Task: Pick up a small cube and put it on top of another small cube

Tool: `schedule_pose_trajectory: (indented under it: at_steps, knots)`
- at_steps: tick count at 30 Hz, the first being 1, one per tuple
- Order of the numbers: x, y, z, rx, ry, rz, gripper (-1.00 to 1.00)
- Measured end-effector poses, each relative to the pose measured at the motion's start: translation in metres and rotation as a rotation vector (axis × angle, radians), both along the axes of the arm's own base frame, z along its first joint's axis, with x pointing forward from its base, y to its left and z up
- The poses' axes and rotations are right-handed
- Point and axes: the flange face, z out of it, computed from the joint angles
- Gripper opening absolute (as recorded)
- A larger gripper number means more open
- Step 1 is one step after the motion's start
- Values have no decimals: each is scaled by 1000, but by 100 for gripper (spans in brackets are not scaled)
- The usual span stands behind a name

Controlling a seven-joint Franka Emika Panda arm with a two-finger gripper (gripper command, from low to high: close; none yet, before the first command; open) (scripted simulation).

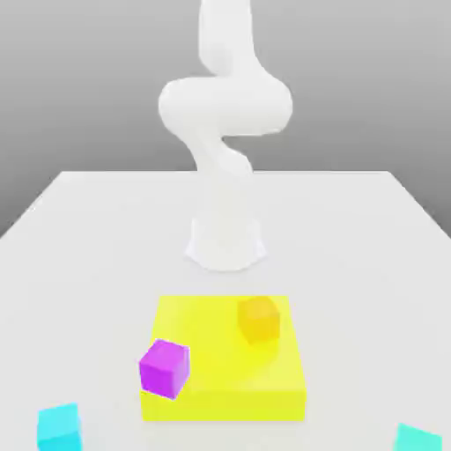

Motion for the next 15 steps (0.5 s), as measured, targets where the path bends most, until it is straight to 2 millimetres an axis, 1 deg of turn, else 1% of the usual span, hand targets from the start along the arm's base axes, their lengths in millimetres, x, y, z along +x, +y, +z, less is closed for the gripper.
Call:
schedule_pose_trajectory:
  at_steps: [1,2,6,9,10,13,15]
  knots:
    - [0,0,0,0,0,0,0]
    - [18,-5,-19,66,65,-13,0]
    - [18,-5,-19,66,65,-13,0]
    - [71,-7,-93,262,295,-89,0]
    - [71,-7,-93,262,295,-89,0]
    - [110,-2,-167,411,514,-190,0]
    - [130,3,-216,489,654,-270,0]
